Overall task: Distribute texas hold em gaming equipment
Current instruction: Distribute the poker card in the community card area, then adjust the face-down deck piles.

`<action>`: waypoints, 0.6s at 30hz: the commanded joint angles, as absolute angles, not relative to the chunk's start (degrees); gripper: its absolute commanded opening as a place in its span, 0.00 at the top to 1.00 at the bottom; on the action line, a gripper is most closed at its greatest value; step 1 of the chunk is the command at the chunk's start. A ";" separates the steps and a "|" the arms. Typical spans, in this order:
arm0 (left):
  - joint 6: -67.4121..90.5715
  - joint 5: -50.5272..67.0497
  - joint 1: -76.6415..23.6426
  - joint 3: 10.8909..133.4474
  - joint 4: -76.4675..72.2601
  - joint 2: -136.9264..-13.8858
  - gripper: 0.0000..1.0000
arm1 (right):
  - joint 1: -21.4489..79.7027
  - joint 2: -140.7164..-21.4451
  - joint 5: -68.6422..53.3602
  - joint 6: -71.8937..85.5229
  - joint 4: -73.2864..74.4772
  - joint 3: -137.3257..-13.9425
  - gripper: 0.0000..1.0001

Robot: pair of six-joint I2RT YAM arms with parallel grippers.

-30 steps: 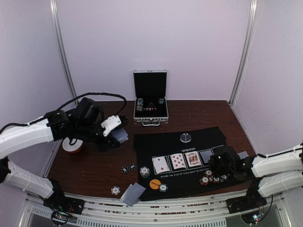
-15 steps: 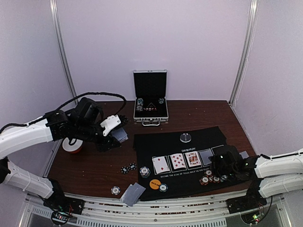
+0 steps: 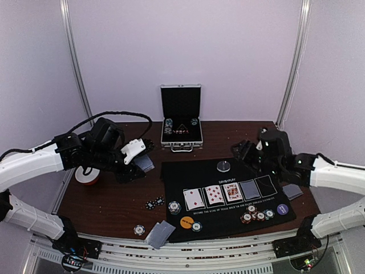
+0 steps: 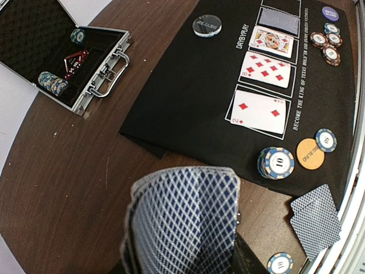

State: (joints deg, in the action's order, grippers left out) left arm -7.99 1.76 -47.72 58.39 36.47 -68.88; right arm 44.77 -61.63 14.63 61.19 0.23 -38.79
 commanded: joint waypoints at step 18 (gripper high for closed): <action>-8.25 2.68 -47.82 59.34 34.98 -68.15 0.60 | 49.13 -112.55 -50.16 25.05 -26.26 -83.87 0.12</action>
State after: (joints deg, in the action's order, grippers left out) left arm -7.99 2.24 -47.72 58.41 36.56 -68.86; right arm 48.47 -107.44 -40.95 17.72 -16.67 -79.77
